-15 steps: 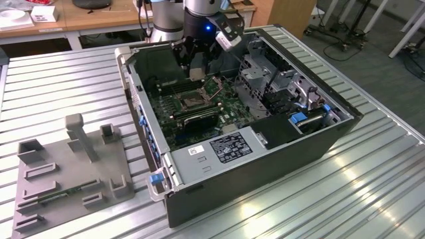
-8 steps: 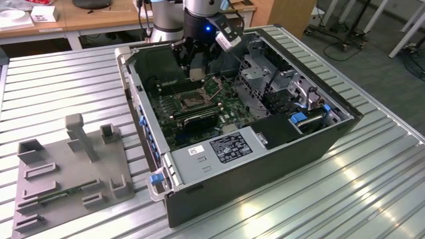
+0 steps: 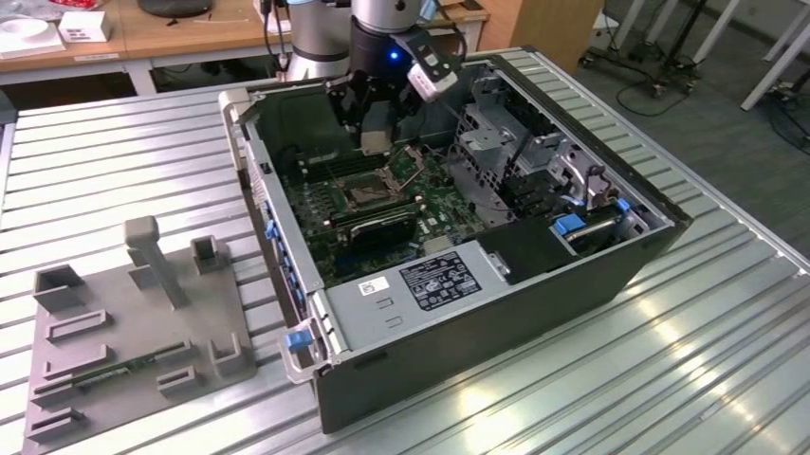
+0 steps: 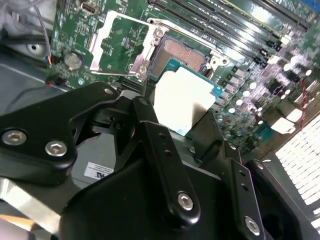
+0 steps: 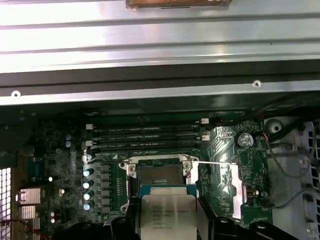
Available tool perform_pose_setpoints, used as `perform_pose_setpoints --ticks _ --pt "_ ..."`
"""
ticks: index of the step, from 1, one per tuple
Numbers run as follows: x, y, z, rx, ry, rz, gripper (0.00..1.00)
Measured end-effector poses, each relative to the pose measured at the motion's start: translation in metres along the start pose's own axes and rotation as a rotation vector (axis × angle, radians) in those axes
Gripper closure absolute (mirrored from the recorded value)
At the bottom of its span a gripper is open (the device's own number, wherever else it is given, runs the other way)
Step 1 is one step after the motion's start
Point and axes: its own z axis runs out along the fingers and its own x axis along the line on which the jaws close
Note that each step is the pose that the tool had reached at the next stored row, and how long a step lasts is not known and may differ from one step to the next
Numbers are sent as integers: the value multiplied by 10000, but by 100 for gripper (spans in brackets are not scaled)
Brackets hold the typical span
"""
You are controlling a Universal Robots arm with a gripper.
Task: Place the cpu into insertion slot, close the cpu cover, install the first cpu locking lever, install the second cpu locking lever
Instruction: 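Place the cpu into insertion slot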
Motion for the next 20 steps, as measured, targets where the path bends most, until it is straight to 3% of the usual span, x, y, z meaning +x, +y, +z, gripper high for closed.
perform_pose_setpoints --ticks 20 --pt "0 -4 43 46 -319 3628 46"
